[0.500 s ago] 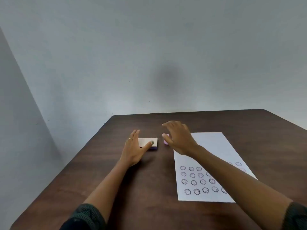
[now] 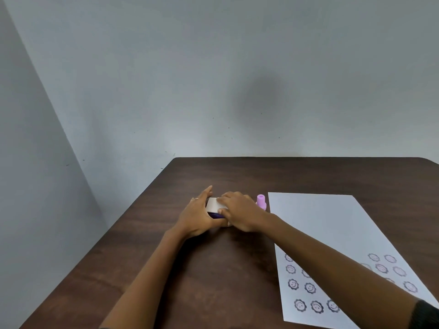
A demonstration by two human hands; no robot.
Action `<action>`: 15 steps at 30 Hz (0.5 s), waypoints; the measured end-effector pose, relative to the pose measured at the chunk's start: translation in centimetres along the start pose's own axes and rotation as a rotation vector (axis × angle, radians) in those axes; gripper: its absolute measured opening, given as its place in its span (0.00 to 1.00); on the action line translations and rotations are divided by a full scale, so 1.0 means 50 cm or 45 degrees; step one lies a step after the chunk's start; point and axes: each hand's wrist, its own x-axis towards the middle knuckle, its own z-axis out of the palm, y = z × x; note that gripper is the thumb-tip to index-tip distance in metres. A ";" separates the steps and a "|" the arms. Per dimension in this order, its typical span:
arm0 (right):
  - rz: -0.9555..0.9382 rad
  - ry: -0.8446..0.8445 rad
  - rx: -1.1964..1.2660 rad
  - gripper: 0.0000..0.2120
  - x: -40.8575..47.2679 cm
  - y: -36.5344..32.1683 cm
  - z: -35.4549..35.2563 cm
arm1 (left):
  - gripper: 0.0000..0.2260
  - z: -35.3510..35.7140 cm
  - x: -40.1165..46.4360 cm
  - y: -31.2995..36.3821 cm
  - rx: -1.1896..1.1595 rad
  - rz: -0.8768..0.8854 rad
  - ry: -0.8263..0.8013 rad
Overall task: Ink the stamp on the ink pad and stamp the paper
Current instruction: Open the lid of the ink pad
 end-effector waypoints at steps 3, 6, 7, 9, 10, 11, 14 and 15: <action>0.003 0.003 0.016 0.19 0.000 0.002 0.002 | 0.53 -0.009 -0.002 0.001 0.012 0.009 -0.052; -0.018 0.030 -0.007 0.20 -0.010 -0.003 0.004 | 0.48 -0.028 -0.012 -0.004 -0.004 -0.020 -0.126; -0.029 0.043 -0.009 0.20 -0.015 -0.005 0.005 | 0.46 -0.037 -0.016 -0.007 0.007 -0.027 -0.170; -0.051 0.066 -0.008 0.20 -0.028 -0.011 0.009 | 0.44 -0.057 -0.027 -0.014 0.062 -0.035 -0.281; -0.062 0.073 -0.008 0.20 -0.035 -0.014 0.011 | 0.44 -0.066 -0.033 -0.015 0.091 -0.039 -0.334; -0.072 0.076 -0.009 0.20 -0.045 -0.019 0.012 | 0.43 -0.074 -0.038 -0.015 0.112 -0.044 -0.379; -0.099 0.087 0.010 0.21 -0.072 -0.033 0.018 | 0.36 -0.089 -0.051 -0.005 0.140 -0.042 -0.492; -0.109 0.092 0.015 0.21 -0.082 -0.038 0.019 | 0.34 -0.093 -0.054 -0.002 0.145 -0.038 -0.532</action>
